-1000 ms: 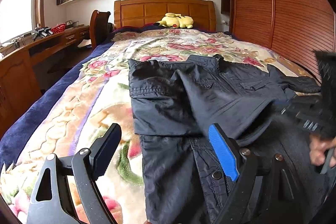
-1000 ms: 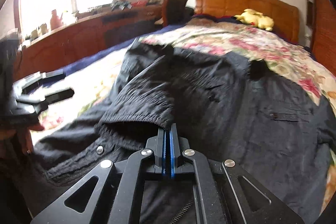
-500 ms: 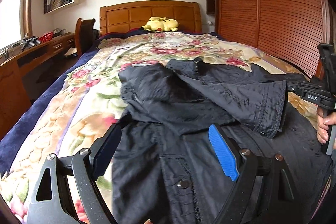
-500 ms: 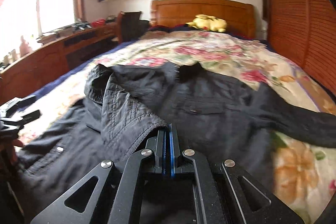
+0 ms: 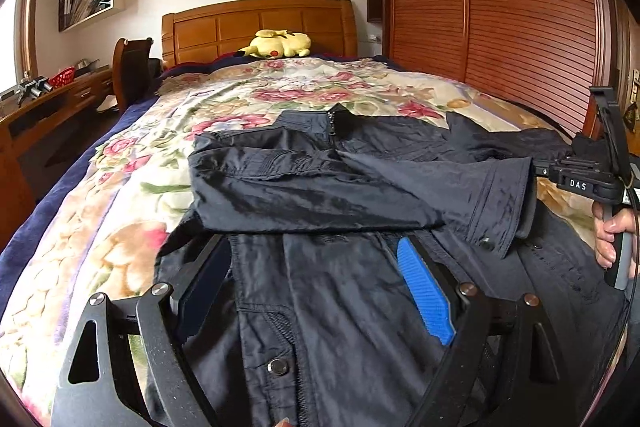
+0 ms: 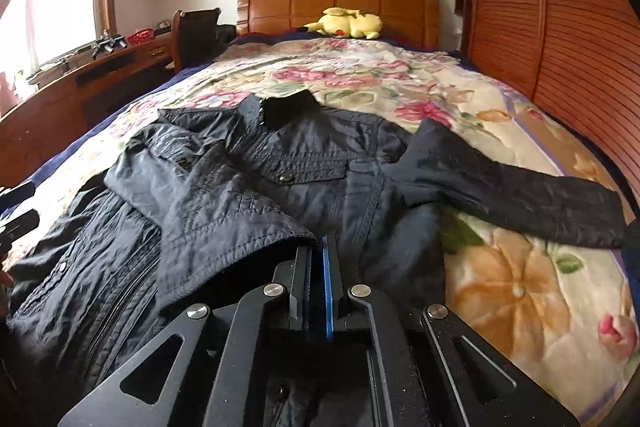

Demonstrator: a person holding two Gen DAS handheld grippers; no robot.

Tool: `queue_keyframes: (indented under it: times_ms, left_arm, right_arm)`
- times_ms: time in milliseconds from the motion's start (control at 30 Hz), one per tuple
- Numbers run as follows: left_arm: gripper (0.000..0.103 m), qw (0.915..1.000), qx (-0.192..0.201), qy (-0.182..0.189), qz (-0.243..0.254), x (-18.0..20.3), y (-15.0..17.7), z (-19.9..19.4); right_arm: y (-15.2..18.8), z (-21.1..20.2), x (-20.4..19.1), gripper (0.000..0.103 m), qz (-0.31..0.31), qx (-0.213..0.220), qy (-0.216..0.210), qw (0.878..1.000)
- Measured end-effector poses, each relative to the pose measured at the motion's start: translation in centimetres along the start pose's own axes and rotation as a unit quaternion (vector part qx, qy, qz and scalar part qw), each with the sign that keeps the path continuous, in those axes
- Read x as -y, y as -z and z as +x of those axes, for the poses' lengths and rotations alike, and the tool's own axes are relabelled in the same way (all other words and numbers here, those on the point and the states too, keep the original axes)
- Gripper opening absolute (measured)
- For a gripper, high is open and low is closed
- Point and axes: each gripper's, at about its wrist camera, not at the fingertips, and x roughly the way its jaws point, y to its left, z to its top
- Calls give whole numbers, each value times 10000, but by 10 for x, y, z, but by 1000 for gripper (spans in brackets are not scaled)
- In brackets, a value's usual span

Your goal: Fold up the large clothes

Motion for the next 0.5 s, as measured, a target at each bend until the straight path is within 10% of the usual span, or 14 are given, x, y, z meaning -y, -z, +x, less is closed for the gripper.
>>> queue_keyframes:
  times_ms: [100, 333, 500]
  left_arm:
    - [86, 10000, -25, -3, 28, 5, 0, 3]
    - [86, 10000, -84, -35, -21, 8, 6, 13]
    - [86, 9999, -144, -63, -40, 8, 10, 19]
  right_arm:
    - [0, 10, 9, 6, -38, -123, -33, 9999]
    - [-4, 6, 15, 60, -133, -60, 170, 9997]
    - [-3, 3, 6, 65, -229, 149, 136, 9995]
